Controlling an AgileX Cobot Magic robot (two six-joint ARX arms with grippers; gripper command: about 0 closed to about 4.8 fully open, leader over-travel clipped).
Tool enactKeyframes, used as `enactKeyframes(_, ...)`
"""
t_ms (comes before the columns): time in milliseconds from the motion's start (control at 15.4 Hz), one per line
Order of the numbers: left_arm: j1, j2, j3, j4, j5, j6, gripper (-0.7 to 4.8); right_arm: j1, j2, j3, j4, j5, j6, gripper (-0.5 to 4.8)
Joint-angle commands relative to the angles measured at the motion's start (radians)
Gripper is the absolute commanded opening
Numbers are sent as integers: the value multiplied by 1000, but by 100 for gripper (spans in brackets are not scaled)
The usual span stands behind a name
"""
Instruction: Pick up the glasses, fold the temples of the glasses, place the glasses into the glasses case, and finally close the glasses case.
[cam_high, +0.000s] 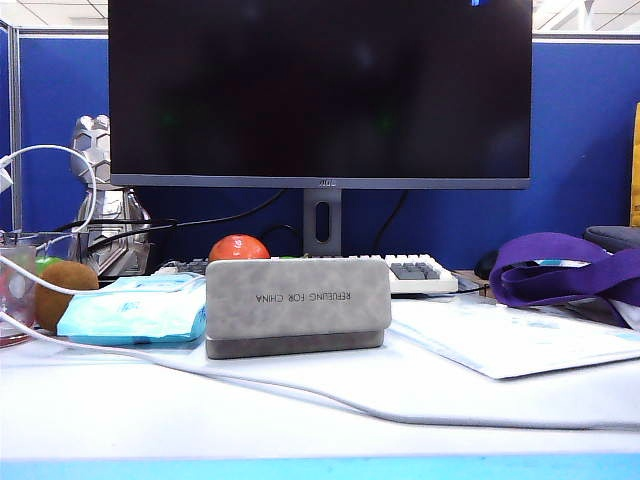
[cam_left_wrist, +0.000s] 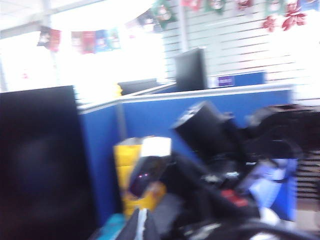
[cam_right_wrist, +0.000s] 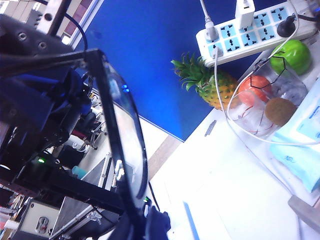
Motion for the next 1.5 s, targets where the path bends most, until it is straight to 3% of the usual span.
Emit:
enactKeyframes(65, -21, 6, 2, -10, 55, -7, -6, 6, -4, 3, 3, -10, 1, -1)
enactKeyframes(391, -53, 26, 2, -57, 95, -2, -6, 6, -4, 3, 4, -14, 27, 0)
enactKeyframes(912, -72, 60, 2, -109, 105, 43, -6, 6, -8, 3, 66, -117, 83, 0)
enactKeyframes(1368, -73, 68, 2, -156, 8, 91, -6, 6, -19, 3, 72, -140, 83, 0)
enactKeyframes(1498, -79, 64, 2, -135, 21, 96, -6, 5, -19, 3, 78, -122, 83, 0)
